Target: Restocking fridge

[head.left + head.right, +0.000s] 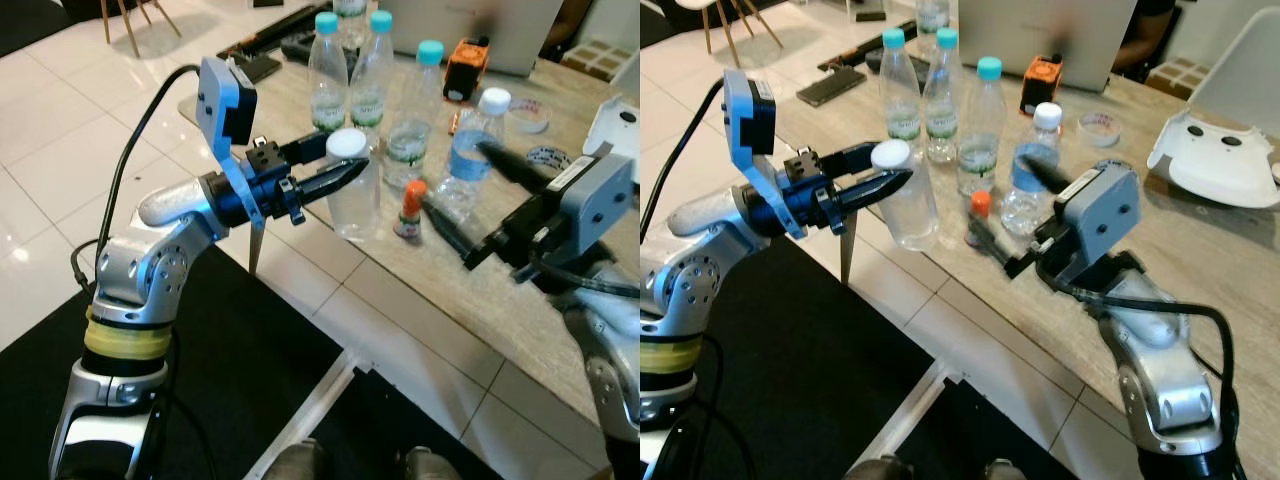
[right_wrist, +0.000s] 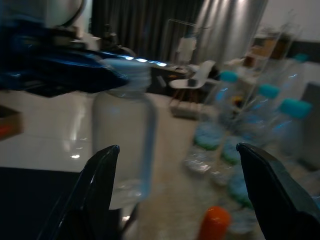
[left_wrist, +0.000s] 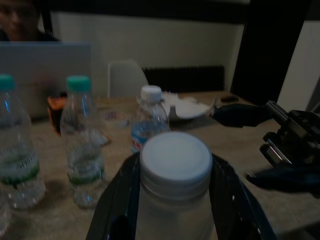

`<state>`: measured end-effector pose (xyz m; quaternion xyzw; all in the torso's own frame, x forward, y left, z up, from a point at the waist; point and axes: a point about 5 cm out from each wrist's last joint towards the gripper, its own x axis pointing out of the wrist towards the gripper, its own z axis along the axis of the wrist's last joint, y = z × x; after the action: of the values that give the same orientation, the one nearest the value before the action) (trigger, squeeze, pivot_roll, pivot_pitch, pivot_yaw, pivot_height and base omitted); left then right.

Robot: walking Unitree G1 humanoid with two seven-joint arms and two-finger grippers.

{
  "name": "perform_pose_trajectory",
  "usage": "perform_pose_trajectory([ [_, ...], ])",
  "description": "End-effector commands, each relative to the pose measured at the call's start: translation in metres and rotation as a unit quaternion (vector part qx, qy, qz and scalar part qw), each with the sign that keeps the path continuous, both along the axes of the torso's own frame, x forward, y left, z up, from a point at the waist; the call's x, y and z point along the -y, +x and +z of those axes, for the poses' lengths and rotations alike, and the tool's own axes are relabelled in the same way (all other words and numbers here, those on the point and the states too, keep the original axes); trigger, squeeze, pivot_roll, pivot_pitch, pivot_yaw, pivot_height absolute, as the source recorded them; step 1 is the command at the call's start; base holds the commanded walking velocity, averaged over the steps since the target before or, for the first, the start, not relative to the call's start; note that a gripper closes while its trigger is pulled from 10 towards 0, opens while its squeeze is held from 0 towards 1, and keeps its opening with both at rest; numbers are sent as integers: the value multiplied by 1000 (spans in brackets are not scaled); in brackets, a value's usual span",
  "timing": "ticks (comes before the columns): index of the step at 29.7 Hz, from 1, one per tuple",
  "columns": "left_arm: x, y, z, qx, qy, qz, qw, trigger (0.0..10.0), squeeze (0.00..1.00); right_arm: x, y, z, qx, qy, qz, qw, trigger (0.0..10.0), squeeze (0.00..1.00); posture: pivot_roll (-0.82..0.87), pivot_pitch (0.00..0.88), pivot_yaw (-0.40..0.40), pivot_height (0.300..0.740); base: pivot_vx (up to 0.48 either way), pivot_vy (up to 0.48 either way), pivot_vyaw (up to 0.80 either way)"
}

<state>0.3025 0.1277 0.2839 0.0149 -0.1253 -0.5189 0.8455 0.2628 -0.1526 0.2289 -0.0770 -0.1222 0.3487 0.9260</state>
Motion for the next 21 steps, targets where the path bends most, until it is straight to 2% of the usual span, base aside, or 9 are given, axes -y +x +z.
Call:
perform_pose_trajectory([
  [1, 8, -14, 13, 14, 2, -50, 999, 10000, 0, -14, -8, -11, -58, 39, 70, 995, 10000, 0, 49, 117, 57, 740, 0, 0, 0],
  [3, 9, -19, 12, 11, 14, -71, 997, 10000, 0, -17, -10, -16, -82, 58, 96, 990, 10000, 0, 51, 115, 56, 740, 0, 0, 0],
  [5, 10, -28, 13, 11, 35, -107, 994, 10000, 0, -20, -13, -20, -116, 86, 138, 980, 10000, 0, 51, 115, 56, 740, 0, 0, 0],
  [11, 12, -38, 17, 14, 55, -154, 986, 10000, 0, -19, -10, -20, -144, 107, 172, 969, 10000, 0, 58, 106, 49, 740, 0, 0, 0],
  [13, 17, -45, 15, 10, 73, -195, 978, 10000, 0, -19, -6, -13, -158, 134, 208, 956, 10000, 0, 62, 102, 48, 740, 0, 0, 0],
  [16, 17, -46, 14, 9, 76, -200, 977, 10000, 0, -19, -7, -11, -160, 140, 218, 953, 10000, 0, 62, 102, 48, 740, 0, 0, 0],
  [17, 18, -47, 14, 8, 78, -205, 976, 10000, 0, -20, -8, -9, -162, 143, 230, 949, 10000, 0, 62, 102, 48, 740, 0, 0, 0],
  [18, 21, -48, 14, 4, 80, -217, 973, 10000, 0, -21, -11, -5, -169, 146, 262, 939, 10000, 0, 59, 96, 44, 740, 0, 0, 0],
  [21, 24, -48, 14, 3, 84, -223, 971, 10000, 0, -22, -13, -3, -174, 140, 281, 933, 10000, 0, 56, 95, 43, 740, 0, 0, 0],
])
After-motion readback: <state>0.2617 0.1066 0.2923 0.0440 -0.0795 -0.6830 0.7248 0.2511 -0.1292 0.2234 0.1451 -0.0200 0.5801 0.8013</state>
